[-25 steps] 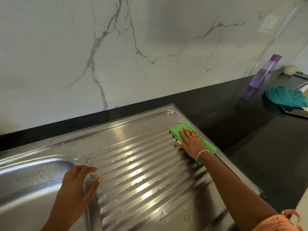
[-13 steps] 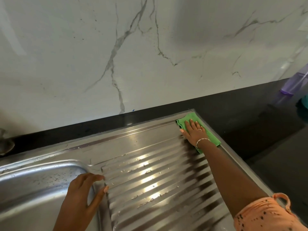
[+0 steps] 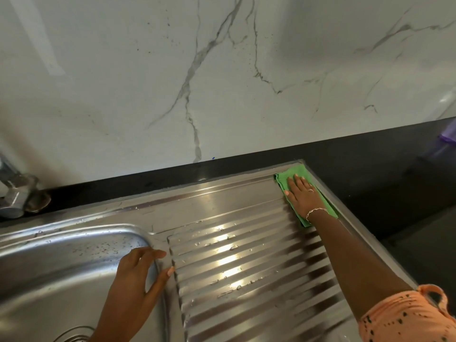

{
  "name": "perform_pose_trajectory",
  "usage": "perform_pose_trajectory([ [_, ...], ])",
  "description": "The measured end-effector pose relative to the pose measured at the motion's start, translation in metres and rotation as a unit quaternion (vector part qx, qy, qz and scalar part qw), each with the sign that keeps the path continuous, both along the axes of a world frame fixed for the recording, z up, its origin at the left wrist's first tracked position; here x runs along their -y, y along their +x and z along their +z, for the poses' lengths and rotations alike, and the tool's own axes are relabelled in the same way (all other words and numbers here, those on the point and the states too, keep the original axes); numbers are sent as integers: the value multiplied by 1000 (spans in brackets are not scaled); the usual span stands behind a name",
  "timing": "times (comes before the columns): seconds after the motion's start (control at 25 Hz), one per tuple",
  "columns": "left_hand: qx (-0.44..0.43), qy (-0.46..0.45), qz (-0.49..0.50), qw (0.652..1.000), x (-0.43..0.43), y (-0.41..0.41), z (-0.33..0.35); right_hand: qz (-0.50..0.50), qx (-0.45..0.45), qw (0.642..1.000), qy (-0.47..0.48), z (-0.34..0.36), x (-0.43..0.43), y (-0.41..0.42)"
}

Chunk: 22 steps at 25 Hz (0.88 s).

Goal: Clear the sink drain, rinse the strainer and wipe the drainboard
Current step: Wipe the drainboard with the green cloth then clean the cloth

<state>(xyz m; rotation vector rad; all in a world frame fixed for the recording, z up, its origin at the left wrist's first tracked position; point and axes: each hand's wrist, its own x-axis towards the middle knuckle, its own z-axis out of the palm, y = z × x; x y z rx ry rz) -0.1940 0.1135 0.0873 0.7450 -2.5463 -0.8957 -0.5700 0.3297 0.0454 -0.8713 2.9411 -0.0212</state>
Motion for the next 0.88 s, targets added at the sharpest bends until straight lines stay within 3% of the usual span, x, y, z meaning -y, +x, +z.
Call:
perform_pose_trajectory([
  [0.28,-13,-15,5,1000,3,19,0,-13,12,1000,1,-1,25,28],
  [0.88,-2,-23,27,999,3,69,6,59,5,998,-15,8,112,149],
])
